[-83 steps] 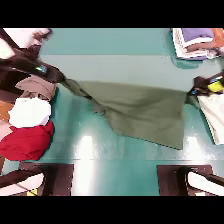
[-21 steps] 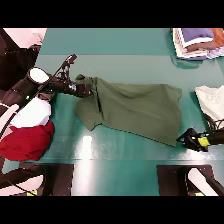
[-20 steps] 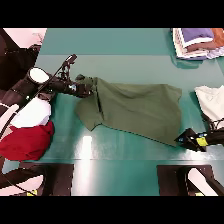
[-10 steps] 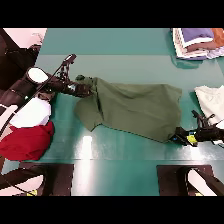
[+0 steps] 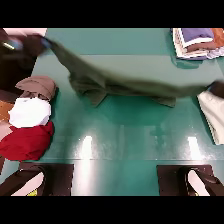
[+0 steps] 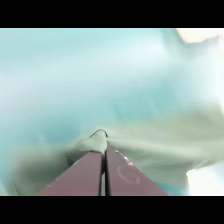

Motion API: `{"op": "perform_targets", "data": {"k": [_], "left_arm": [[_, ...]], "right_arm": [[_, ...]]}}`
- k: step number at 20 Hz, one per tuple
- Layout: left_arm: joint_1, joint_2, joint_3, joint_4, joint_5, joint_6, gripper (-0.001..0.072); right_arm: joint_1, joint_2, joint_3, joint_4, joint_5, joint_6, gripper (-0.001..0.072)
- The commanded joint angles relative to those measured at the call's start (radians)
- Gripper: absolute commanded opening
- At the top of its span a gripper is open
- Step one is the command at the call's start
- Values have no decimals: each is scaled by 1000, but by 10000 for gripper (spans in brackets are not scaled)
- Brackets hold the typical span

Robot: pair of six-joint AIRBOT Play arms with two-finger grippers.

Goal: Fold the shirts.

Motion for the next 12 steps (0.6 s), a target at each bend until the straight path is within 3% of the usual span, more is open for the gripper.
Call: {"op": "perform_targets", "data": {"k": [1, 5, 8, 12], "left_arm": [[42, 83, 278, 11, -2, -1, 24], [42, 87, 600, 10, 5, -3, 23], [42, 127, 694, 0, 58, -27, 23], [42, 183, 701, -28, 55, -32, 23]], "right_arm": [[2, 17, 381, -4, -52, 12, 14], [2, -42, 752, -11, -11, 12, 15], [2, -120, 982, -21, 80, 34, 15], [1, -149, 1040, -115, 143, 70, 14]]}}
